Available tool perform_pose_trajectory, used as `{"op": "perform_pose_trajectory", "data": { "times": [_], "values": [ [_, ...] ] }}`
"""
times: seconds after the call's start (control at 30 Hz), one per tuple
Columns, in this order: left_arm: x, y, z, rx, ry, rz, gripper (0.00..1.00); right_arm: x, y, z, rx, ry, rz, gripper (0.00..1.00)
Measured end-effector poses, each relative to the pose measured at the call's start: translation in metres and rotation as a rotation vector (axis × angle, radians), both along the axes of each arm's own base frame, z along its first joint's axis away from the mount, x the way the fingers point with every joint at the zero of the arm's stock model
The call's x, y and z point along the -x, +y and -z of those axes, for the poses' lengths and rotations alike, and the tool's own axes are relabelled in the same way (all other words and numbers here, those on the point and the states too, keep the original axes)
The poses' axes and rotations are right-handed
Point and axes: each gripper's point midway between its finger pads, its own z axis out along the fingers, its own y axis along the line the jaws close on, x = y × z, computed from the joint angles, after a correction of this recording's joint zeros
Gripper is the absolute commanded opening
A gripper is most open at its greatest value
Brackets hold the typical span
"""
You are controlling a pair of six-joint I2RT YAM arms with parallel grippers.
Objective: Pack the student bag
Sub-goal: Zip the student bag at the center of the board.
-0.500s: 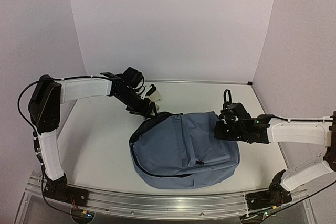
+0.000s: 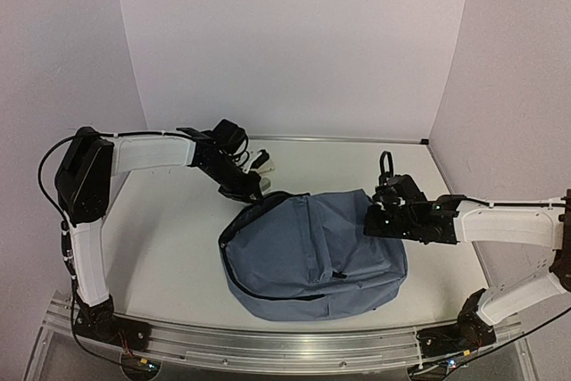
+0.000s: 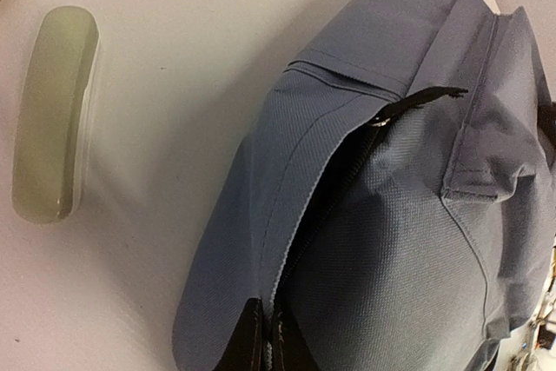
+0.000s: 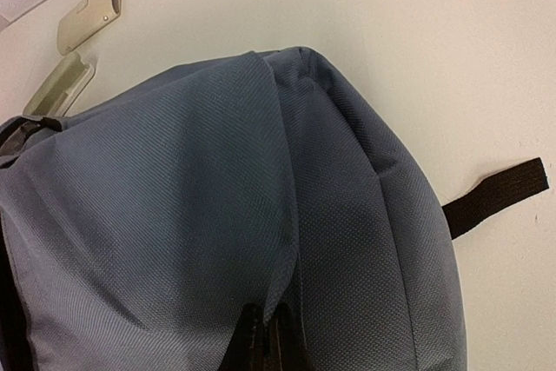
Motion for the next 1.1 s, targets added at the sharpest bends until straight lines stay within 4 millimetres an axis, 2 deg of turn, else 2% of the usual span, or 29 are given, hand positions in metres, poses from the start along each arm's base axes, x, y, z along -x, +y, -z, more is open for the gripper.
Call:
{"op": "perform_pose_trajectory", "data": {
  "times": [0.17, 0.37, 0.5, 0.7, 0.9, 0.93, 1.0, 1.1],
  "values": [
    [0.012, 0.001, 0.006, 0.05, 0.04, -0.021, 0.0, -0.005, 0.0, -0.001, 0.011, -0.008, -0.001, 0.0],
    [0.036, 0.008, -0.013, 0.116, 0.053, -0.063, 0.0, -0.023, 0.001, -0.002, 0.043, -0.016, -0.004, 0.0],
    [0.06, 0.001, -0.025, 0.145, 0.046, -0.076, 0.0, -0.046, 0.001, -0.005, 0.083, -0.023, -0.007, 0.0],
    [0.089, -0.008, -0.029, 0.18, 0.043, -0.134, 0.0, -0.086, -0.002, -0.01, 0.113, -0.041, -0.014, 0.0],
    [0.105, -0.018, -0.025, 0.197, 0.054, -0.223, 0.0, -0.115, -0.001, -0.015, 0.138, -0.065, -0.038, 0.24],
    [0.108, -0.02, -0.024, 0.201, 0.057, -0.239, 0.0, -0.117, -0.002, -0.016, 0.138, -0.072, -0.036, 0.33],
    [0.111, -0.021, -0.023, 0.206, 0.054, -0.276, 0.0, -0.122, -0.002, -0.022, 0.137, -0.09, -0.036, 0.58],
    [0.109, -0.013, -0.015, 0.182, 0.044, -0.357, 0.0, -0.125, -0.003, -0.035, 0.119, -0.117, -0.029, 0.7]
  ]
}}
